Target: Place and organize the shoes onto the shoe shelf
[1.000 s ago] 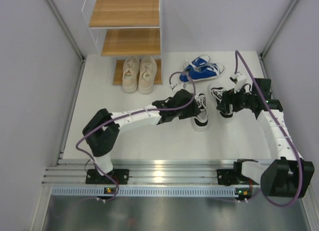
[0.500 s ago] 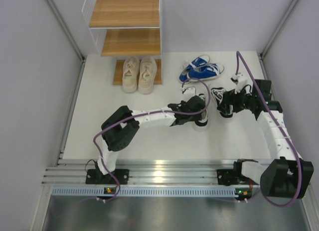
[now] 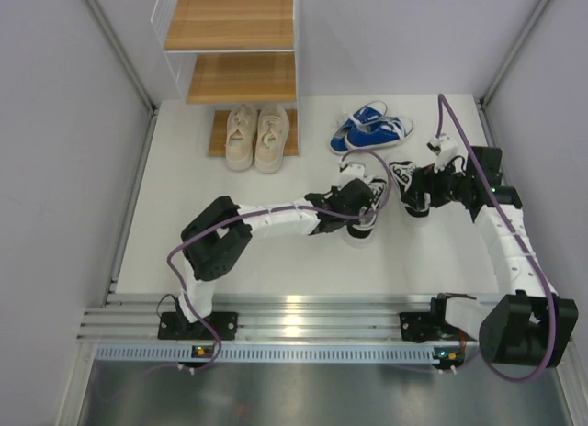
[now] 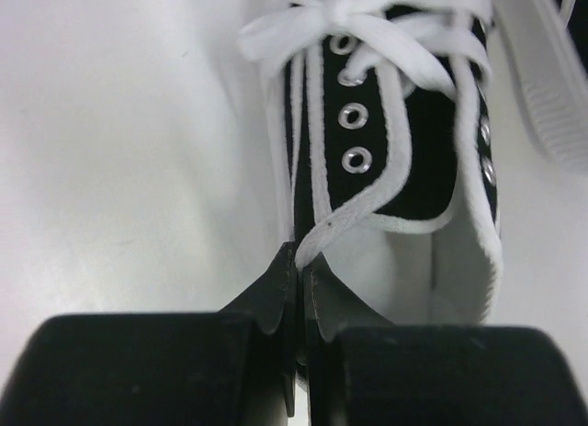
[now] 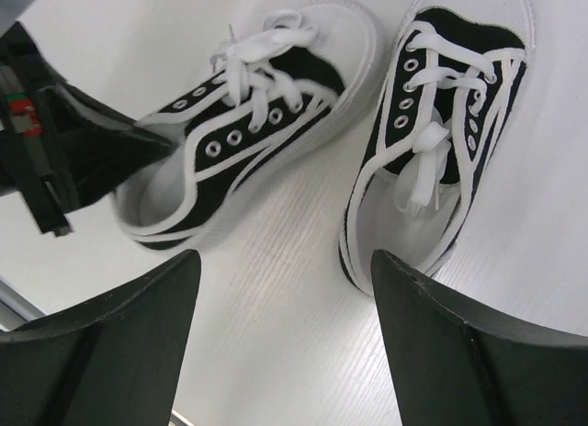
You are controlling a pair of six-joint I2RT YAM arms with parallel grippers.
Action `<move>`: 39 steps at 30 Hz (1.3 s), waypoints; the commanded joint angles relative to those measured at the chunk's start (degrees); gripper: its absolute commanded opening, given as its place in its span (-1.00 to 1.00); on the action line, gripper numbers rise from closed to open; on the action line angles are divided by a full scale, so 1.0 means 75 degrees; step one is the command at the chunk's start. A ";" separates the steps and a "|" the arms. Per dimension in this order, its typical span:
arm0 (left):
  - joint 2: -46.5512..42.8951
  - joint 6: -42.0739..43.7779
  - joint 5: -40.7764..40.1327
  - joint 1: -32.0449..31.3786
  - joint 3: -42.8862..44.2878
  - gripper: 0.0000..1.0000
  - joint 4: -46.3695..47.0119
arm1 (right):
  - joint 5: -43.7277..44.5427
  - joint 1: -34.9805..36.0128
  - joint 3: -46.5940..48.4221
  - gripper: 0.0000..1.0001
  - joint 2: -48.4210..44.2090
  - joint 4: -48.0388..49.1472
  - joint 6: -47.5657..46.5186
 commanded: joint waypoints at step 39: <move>-0.5670 0.1425 0.1490 0.5777 0.0298 -1.00 -0.1689 | -0.0485 -0.0187 0.0076 0.45 -0.0258 0.0303 -0.0083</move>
